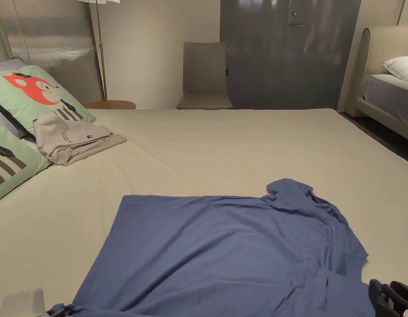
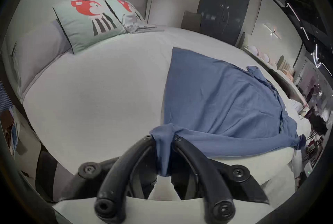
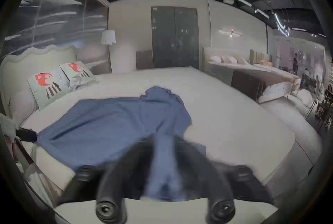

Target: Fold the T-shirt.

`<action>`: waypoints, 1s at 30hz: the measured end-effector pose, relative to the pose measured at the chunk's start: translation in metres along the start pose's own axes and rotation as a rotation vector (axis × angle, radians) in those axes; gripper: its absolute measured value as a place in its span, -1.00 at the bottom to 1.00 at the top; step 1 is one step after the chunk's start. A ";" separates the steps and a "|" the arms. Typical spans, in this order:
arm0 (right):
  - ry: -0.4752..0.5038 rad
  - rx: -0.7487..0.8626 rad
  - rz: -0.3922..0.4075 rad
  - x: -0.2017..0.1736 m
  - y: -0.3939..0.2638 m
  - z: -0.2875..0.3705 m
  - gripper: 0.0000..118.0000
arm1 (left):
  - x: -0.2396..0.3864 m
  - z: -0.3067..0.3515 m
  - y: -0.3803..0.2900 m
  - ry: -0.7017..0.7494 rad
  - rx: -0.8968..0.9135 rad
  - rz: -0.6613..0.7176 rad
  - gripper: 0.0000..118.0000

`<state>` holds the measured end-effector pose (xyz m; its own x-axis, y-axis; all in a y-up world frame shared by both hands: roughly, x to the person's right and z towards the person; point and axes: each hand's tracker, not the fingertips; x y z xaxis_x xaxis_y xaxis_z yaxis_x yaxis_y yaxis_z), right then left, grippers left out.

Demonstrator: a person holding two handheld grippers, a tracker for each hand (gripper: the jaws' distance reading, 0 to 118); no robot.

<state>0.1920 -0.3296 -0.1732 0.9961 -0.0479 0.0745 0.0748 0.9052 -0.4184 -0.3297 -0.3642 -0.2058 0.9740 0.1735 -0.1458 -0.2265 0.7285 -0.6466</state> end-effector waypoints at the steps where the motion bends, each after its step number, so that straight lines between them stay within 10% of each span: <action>1: -0.002 -0.036 0.005 0.007 -0.007 -0.003 0.85 | 0.000 0.004 0.000 -0.004 0.014 0.002 -0.94; 8: -0.016 -0.228 0.004 0.036 -0.056 -0.015 0.60 | -0.001 0.007 -0.001 0.015 0.048 -0.024 -0.94; 14: 0.052 -0.122 0.032 0.026 -0.054 -0.001 -0.86 | 0.006 0.015 -0.002 -0.004 0.014 0.002 -0.94; 30: 0.073 -0.009 0.035 0.014 0.072 -0.061 -0.89 | 0.031 0.005 0.099 -0.011 0.100 -0.016 -0.95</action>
<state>0.2138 -0.2905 -0.2573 0.9989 -0.0471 -0.0065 0.0398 0.9030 -0.4279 -0.3221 -0.2836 -0.2709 0.9774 0.1683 -0.1275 -0.2111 0.7937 -0.5705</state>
